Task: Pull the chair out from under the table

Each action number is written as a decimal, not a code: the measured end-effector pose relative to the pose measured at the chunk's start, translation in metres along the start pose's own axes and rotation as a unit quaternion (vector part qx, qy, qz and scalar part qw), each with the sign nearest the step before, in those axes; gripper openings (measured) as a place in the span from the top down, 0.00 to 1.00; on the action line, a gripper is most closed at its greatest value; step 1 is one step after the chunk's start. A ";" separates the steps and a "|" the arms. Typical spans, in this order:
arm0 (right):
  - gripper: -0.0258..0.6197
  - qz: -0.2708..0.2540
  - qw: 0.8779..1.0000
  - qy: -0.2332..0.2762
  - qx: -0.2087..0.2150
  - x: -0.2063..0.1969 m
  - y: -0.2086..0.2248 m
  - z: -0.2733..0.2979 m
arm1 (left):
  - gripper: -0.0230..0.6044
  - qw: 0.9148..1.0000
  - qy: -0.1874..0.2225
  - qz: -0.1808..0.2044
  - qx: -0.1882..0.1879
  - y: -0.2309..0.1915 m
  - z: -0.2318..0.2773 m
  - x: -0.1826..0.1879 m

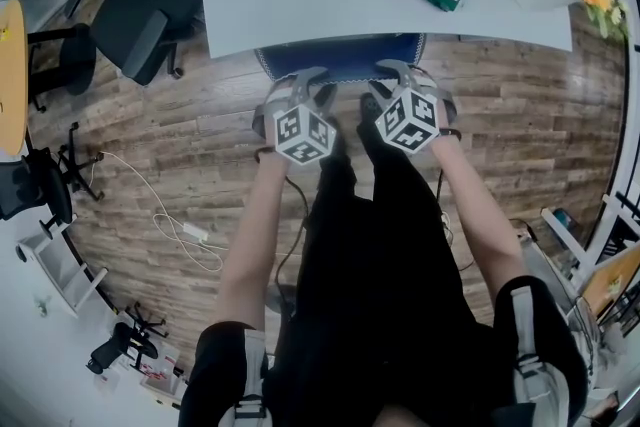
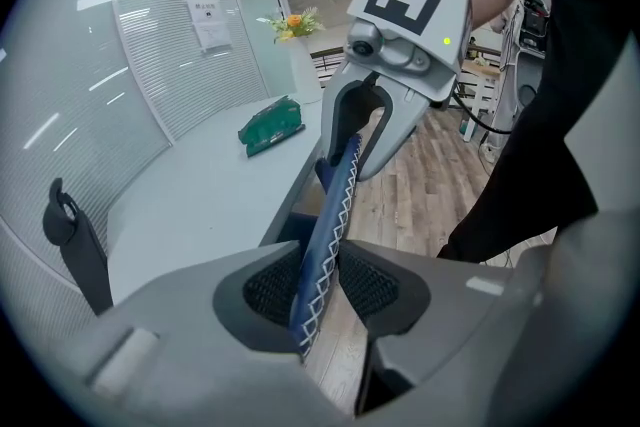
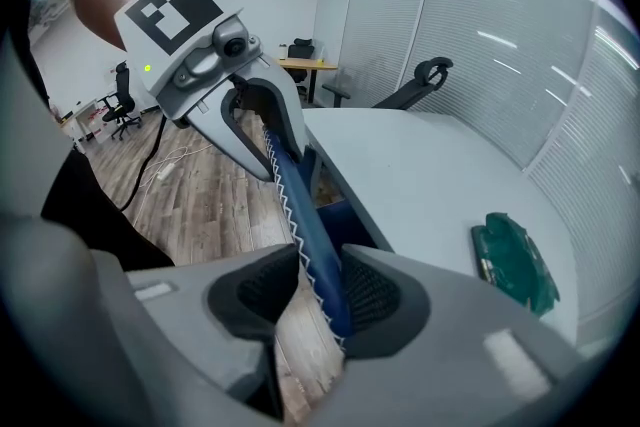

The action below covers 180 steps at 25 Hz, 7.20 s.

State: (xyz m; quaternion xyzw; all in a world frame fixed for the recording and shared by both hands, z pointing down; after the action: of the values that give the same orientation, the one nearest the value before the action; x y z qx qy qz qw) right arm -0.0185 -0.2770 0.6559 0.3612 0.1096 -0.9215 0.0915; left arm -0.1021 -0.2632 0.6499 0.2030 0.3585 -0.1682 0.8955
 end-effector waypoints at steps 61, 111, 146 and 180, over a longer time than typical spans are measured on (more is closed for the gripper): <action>0.78 0.038 0.992 -0.117 -0.024 -0.042 -0.192 -0.040 | 0.81 0.989 -0.033 -0.017 -0.143 0.173 -0.068 -0.046; 0.82 -0.053 0.992 -0.089 0.065 -0.085 -0.323 -0.141 | 0.81 0.992 -0.065 -0.037 -0.100 0.334 -0.124 -0.010; 0.83 -0.062 0.993 -0.081 0.064 -0.099 -0.371 -0.177 | 0.81 0.994 -0.059 -0.028 -0.088 0.391 -0.150 0.003; 0.79 -0.009 0.999 -0.038 0.011 -0.089 -0.352 -0.171 | 0.78 0.996 -0.016 -0.074 -0.036 0.369 -0.145 0.001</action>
State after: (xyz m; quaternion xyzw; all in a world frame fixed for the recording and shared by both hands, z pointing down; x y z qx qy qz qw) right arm 0.0686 0.1142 0.6426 0.3263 0.0990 -0.9364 0.0835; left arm -0.0201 0.1245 0.6433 0.1407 0.3638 -0.2241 0.8931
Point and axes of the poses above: the fingertips, and each gripper's own axes: z forward along the fingers, y to its right, x out of its top, the point moved 2 cm from there along -z, backward along the fingers, and after that the axes turned 12 degrees about y, right-handed, at the moved point
